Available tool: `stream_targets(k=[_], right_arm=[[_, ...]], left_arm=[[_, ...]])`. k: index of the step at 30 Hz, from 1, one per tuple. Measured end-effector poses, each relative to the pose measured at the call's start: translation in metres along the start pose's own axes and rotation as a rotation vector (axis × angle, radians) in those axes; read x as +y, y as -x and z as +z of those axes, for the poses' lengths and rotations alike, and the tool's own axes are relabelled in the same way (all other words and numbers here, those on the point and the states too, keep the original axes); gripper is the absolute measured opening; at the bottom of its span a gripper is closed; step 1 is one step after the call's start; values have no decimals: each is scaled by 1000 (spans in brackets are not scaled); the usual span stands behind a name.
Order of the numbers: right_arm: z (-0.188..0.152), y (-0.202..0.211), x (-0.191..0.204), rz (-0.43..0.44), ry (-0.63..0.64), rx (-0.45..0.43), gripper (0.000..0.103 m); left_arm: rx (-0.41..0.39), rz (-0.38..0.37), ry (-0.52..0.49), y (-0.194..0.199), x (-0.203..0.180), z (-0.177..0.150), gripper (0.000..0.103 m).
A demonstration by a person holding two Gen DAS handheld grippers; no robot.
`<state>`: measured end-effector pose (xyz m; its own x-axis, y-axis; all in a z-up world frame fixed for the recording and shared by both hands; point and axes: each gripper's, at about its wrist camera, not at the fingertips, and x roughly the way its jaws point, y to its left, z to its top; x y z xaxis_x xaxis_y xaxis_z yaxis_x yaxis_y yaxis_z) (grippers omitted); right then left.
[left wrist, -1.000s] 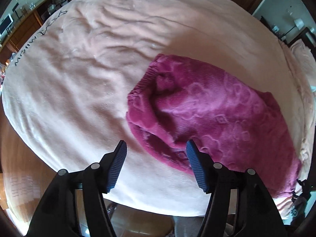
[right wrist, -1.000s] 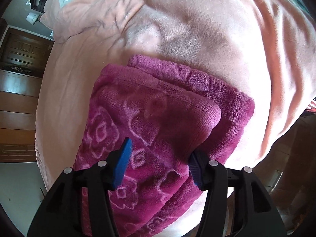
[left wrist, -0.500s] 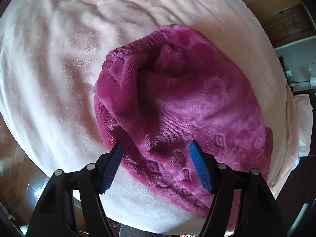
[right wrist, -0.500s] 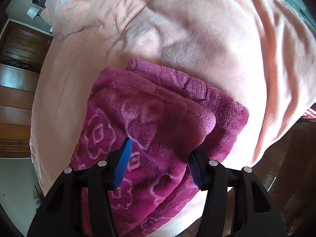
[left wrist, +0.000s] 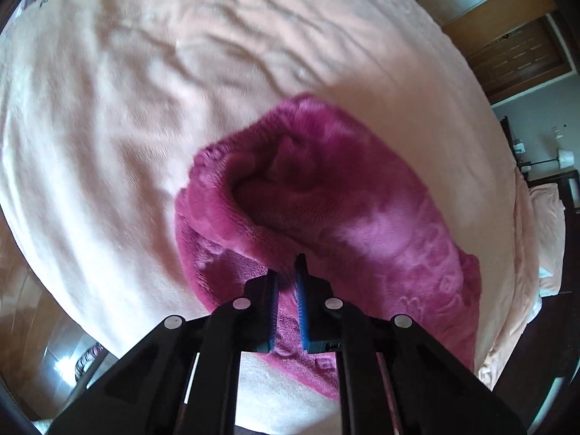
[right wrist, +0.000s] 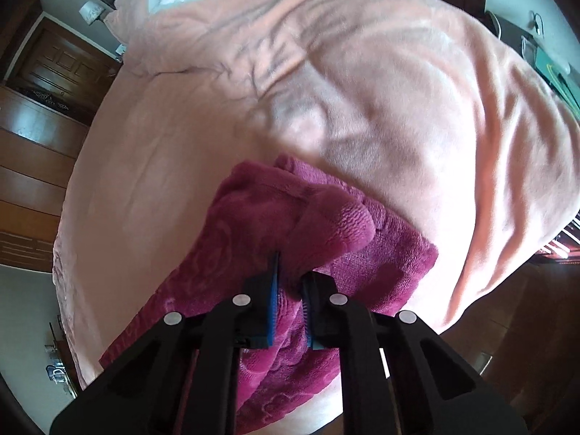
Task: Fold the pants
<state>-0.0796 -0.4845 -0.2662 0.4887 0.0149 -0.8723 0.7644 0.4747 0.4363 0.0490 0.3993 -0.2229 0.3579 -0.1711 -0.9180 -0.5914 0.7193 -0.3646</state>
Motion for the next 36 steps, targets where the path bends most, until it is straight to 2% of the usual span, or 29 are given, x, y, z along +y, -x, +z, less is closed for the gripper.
stream_targets(k=[2, 4, 7, 14, 16, 17, 20, 25, 29, 33, 35, 36], right_arm=[[1, 16, 2, -6, 28, -40, 6], [0, 28, -6, -39, 41, -67, 6], [-9, 20, -23, -129, 67, -42, 6], [-38, -26, -60, -273, 45, 45, 6], [-41, -33, -64, -268, 40, 64, 7], [-40, -32, -66, -264, 36, 59, 13], [-35, -23, -71, -262, 1, 28, 22], [-24, 4, -73, -260, -15, -29, 22], [-9, 17, -73, -270, -32, -92, 32], [8, 14, -46, -186, 30, -104, 33], [14, 3, -24, -134, 78, -81, 43], [16, -6, -9, -110, 116, -64, 44]], left_arm=[[-3, 4, -31, 11, 0, -2, 8], [8, 11, -56, 15, 0, -9, 8], [36, 49, -99, 11, -3, -21, 8], [99, 237, -208, -23, 5, -43, 8], [100, 271, -242, -30, 3, -44, 8], [103, 286, -252, -33, 1, -44, 9], [112, 353, -300, -40, -8, -46, 11], [77, 370, -370, -27, -31, -51, 14], [20, 385, -431, -6, -55, -58, 24], [-24, 381, -541, 2, -90, -72, 31], [-25, 363, -613, -5, -116, -78, 40], [-20, 346, -654, -10, -130, -82, 44]])
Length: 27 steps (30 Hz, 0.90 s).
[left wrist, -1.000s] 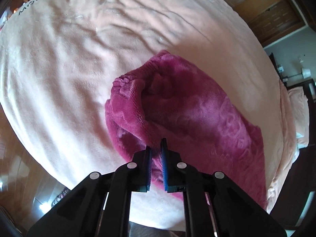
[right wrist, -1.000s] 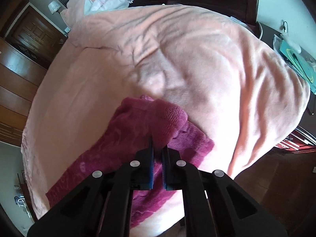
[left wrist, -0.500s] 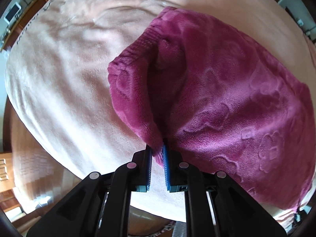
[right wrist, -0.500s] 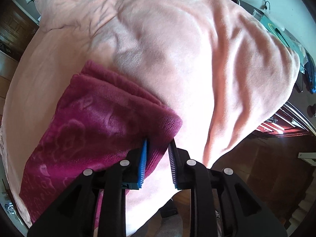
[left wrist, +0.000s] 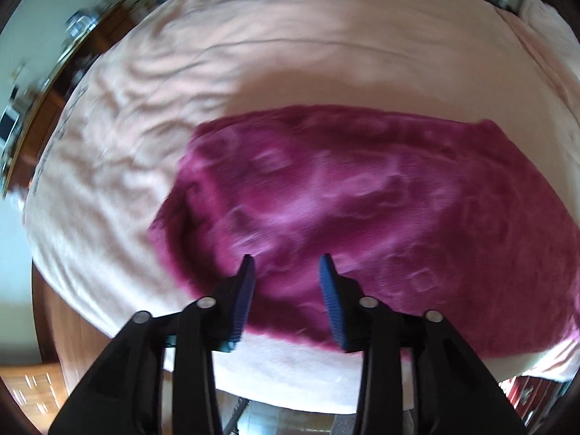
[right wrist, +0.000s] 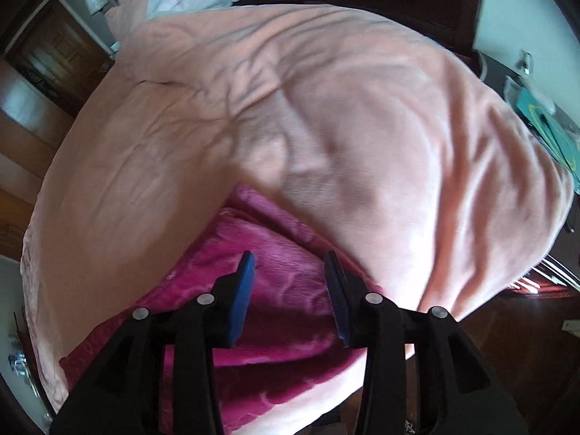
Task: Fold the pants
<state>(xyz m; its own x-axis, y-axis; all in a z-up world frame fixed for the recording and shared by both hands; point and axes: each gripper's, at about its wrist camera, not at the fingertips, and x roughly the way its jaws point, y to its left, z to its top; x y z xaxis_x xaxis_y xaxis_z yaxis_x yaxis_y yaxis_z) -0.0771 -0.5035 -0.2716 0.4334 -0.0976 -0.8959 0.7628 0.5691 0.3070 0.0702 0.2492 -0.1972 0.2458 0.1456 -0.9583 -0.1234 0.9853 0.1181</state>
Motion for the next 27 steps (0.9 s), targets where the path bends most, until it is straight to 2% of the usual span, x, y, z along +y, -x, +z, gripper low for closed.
stream_targets(k=[4, 6, 9, 11, 14, 18, 24, 27], right_arm=[[5, -28, 44, -22, 108, 25, 44], [11, -47, 54, -53, 133, 50, 44], [15, -71, 52, -82, 143, 93, 41], [15, -81, 51, -83, 152, 118, 15], [17, -75, 58, -129, 176, 73, 11], [26, -63, 65, -196, 180, -15, 10], [30, -87, 70, -240, 188, -10, 13], [28, -69, 68, -203, 153, -38, 29]], left_arm=[[-3, -71, -103, -6, -44, 20, 45], [9, -102, -144, -19, -63, 27, 45], [35, -105, -203, -30, -95, 32, 45], [53, -107, -235, -40, -109, 36, 45], [82, -102, -281, -54, -124, 41, 45], [109, -89, -324, -71, -132, 45, 49], [136, -70, -368, -95, -144, 56, 51], [149, -72, -372, -108, -150, 65, 52]])
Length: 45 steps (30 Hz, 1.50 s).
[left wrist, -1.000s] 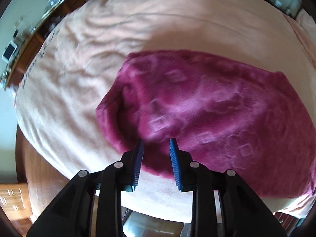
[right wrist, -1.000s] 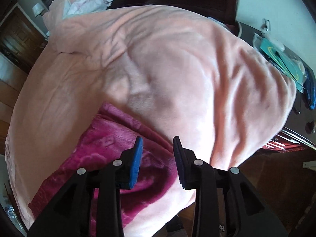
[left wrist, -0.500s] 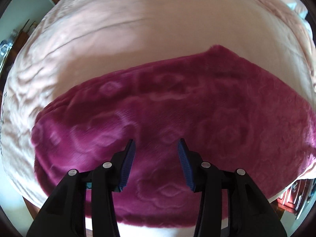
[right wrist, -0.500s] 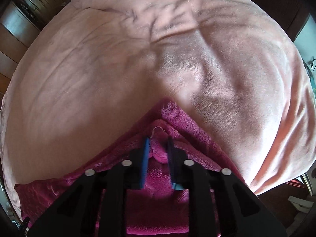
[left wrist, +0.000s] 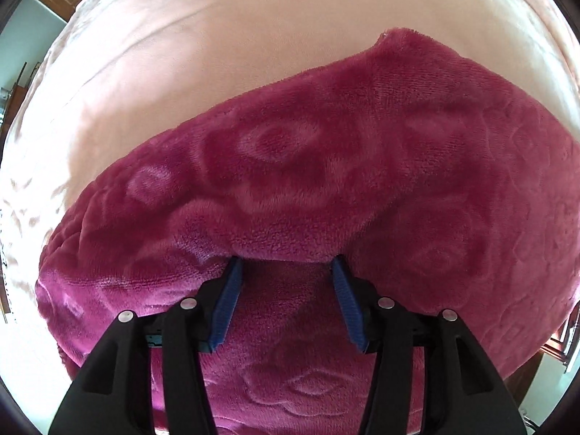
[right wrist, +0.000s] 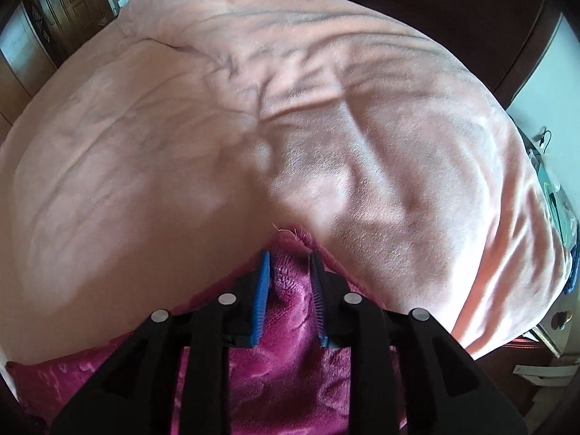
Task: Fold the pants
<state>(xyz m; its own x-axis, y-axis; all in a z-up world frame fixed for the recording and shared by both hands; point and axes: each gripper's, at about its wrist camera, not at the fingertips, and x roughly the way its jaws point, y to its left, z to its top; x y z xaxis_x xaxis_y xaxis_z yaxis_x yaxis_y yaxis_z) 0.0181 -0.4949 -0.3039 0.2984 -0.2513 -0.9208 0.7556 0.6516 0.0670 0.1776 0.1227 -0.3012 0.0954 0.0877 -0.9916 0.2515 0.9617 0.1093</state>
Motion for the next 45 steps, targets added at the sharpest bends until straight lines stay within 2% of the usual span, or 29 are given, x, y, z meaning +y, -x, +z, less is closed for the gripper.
stream_targets(k=[2, 4, 8, 12, 16, 21, 23, 27, 30, 33, 35, 38, 45], right_arm=[[-8, 23, -8, 7, -28, -42, 44], [-21, 39, -13, 13, -22, -47, 44], [-60, 59, -15, 62, -4, 3, 44], [-103, 45, -10, 79, 23, 103, 44], [-137, 14, -20, -17, 49, 199, 44], [-158, 5, -59, -10, -75, 239, 44], [-159, 7, -69, 13, -90, 234, 44], [-146, 17, -89, 138, -177, 201, 44], [-129, 18, -101, 223, -210, 184, 49], [-106, 18, -109, 233, -198, 152, 55], [-92, 14, -113, 254, -176, 146, 60], [-74, -2, -119, 277, -166, 160, 62], [-73, -46, -135, 345, -246, 234, 64]], left_arm=[[7, -5, 5, -3, 2, 5, 52], [1, -5, 16, 1, 7, 7, 52], [-50, -16, 12, 26, 10, 0, 52], [-102, -12, -74, 41, -10, -4, 52], [-99, -36, -190, 36, -42, -14, 52], [-71, 7, -262, 21, -60, -32, 53], [-70, 23, -259, 21, -60, -34, 53], [-74, 53, -215, 33, -65, -40, 53], [-103, 45, -196, 50, -83, -39, 54], [-136, 22, -201, 69, -116, -45, 62], [-154, 0, -220, 81, -142, -50, 63], [-175, -17, -244, 89, -182, -59, 64], [-202, -26, -248, 115, -233, -79, 69]])
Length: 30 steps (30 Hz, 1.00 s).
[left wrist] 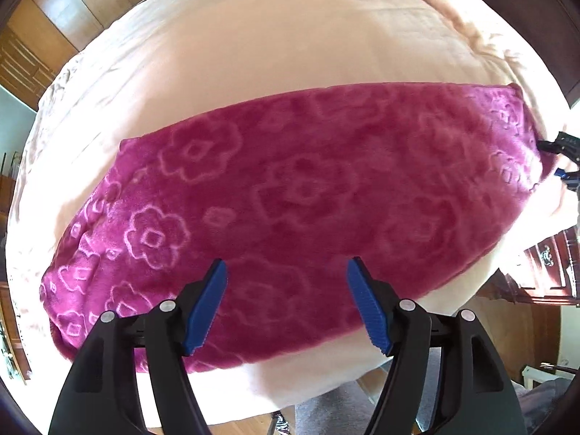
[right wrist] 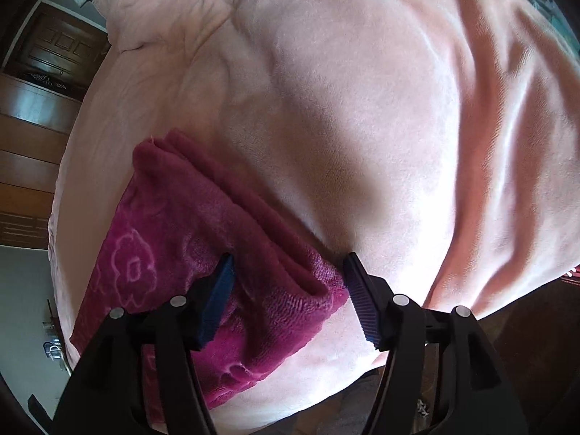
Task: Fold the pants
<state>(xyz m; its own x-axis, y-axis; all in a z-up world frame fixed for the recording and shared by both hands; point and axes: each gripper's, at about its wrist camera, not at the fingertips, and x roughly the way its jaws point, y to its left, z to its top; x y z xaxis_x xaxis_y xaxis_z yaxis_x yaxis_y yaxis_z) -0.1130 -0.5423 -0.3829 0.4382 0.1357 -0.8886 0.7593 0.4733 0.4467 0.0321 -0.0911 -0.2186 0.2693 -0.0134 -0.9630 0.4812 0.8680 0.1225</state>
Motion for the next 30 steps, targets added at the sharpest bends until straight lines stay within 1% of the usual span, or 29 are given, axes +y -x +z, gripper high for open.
stream_targets(k=[1, 2, 4, 6, 8, 9, 10, 11, 12, 15, 19, 21, 24, 27, 30], right_arm=[[-3, -4, -3, 14, -9, 4, 65], [-3, -6, -5, 31, -18, 9, 65], [-2, -8, -7, 49, -19, 13, 65], [-2, -10, -7, 66, -7, 23, 61], [-2, -12, -6, 95, 6, 42, 45], [-3, -11, -6, 106, 10, 45, 41], [-3, -9, -5, 124, 14, 49, 32], [-2, -7, -4, 139, 16, 52, 27], [-2, -3, -1, 156, 26, 53, 26], [-3, 13, 14, 202, 77, 35, 24], [-14, 46, 47, 214, 193, -18, 23], [-22, 60, 70, 219, 270, -42, 23], [-28, 71, 103, 240, 340, -56, 23], [-36, 80, 137, 275, 391, -61, 23], [-56, 92, 167, 313, 444, -63, 23]], left_arm=[[0, 3, 7, 1, -5, -9, 69], [-14, 11, 17, 4, -8, -9, 69], [-11, 13, 44, 6, -13, -9, 69], [-10, 13, 70, 8, -10, -8, 69], [-9, 10, 88, 7, -11, -9, 69], [-10, 10, 90, 9, -5, -6, 69], [-11, 11, 91, 11, -6, -6, 69], [-13, 10, 91, 12, -9, -6, 69], [-14, 8, 89, 12, -10, -6, 69], [-15, -8, 82, 16, -18, -5, 69], [-15, -31, 70, 19, -27, 1, 69], [-25, -54, 64, 22, -33, 8, 69], [-47, -90, 69, 30, -40, 19, 70], [-67, -126, 91, 37, -38, 25, 70], [-69, -151, 129, 39, -25, 26, 70]])
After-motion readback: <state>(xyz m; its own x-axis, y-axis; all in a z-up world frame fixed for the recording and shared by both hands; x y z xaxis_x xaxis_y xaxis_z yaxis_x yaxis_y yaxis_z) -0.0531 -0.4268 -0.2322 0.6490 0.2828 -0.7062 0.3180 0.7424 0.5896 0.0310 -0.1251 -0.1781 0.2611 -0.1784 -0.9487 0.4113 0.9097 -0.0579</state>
